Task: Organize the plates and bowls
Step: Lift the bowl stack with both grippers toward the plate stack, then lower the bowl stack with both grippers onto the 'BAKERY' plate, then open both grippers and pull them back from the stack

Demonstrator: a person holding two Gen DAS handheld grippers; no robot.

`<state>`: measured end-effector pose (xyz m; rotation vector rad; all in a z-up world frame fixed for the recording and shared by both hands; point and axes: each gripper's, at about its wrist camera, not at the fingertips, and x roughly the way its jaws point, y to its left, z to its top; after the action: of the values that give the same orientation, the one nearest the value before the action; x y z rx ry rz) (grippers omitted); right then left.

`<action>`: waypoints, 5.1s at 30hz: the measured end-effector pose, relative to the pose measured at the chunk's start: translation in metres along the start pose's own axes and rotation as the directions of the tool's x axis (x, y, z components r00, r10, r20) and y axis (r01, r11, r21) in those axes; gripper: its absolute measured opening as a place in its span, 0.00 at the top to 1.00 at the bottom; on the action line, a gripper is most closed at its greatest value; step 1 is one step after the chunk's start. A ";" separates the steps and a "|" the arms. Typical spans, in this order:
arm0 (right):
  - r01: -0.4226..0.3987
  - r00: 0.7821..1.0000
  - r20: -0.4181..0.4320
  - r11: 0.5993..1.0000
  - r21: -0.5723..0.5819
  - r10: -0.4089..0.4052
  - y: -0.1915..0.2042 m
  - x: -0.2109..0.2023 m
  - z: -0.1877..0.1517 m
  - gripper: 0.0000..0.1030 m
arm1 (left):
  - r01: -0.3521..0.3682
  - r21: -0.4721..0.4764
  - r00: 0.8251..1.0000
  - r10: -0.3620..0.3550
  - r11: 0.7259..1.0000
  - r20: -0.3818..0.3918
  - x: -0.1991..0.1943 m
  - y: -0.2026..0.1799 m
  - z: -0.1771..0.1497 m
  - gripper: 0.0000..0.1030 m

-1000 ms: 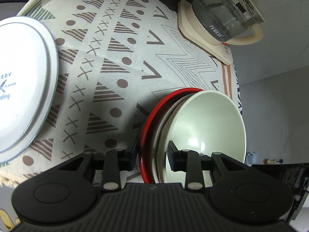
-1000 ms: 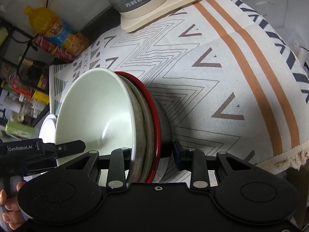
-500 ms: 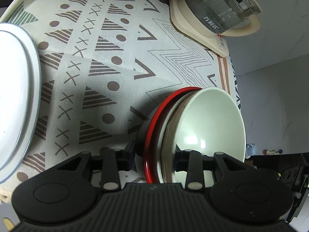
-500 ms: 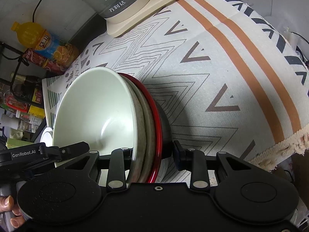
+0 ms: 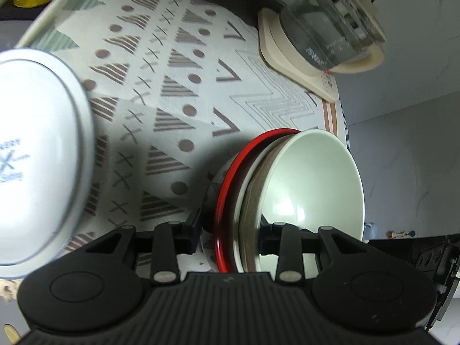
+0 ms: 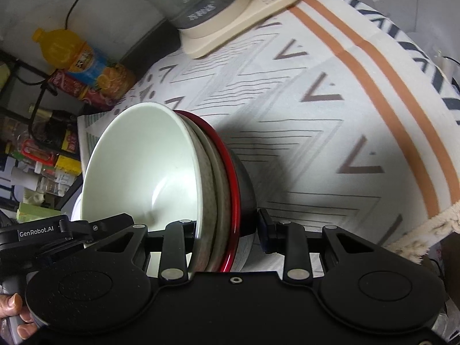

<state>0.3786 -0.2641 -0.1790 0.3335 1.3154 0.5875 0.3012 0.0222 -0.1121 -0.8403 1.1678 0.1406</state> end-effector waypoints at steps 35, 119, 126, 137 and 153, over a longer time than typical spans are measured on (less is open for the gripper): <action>-0.096 0.995 -0.047 0.976 -0.196 0.089 0.182 0.050 -0.021 0.70 | -0.009 -0.132 0.983 0.033 0.991 0.181 -0.140 0.139 0.040 0.66; 0.182 0.927 0.352 0.977 -0.114 -0.132 0.227 -0.010 -0.091 0.05 | -0.064 0.155 0.960 0.019 0.986 0.278 -0.199 0.181 0.056 0.21; 0.202 0.895 0.423 0.974 -0.106 -0.139 0.215 -0.046 -0.103 0.00 | -0.086 0.188 0.945 0.020 0.978 0.327 -0.212 0.163 0.035 0.15; 0.223 0.851 0.505 0.971 -0.093 -0.147 0.203 -0.101 -0.150 0.00 | -0.115 0.239 0.926 0.017 0.964 0.377 -0.244 0.141 -0.026 0.02; 0.268 0.807 0.565 0.959 -0.088 -0.174 0.197 -0.136 -0.211 0.00 | -0.113 0.312 0.911 -0.027 0.944 0.412 -0.275 0.140 -0.094 0.01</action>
<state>0.1136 -0.2034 -0.0121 0.1867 0.7212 0.3551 0.0437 0.1461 0.0383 -0.4559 0.7797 0.1457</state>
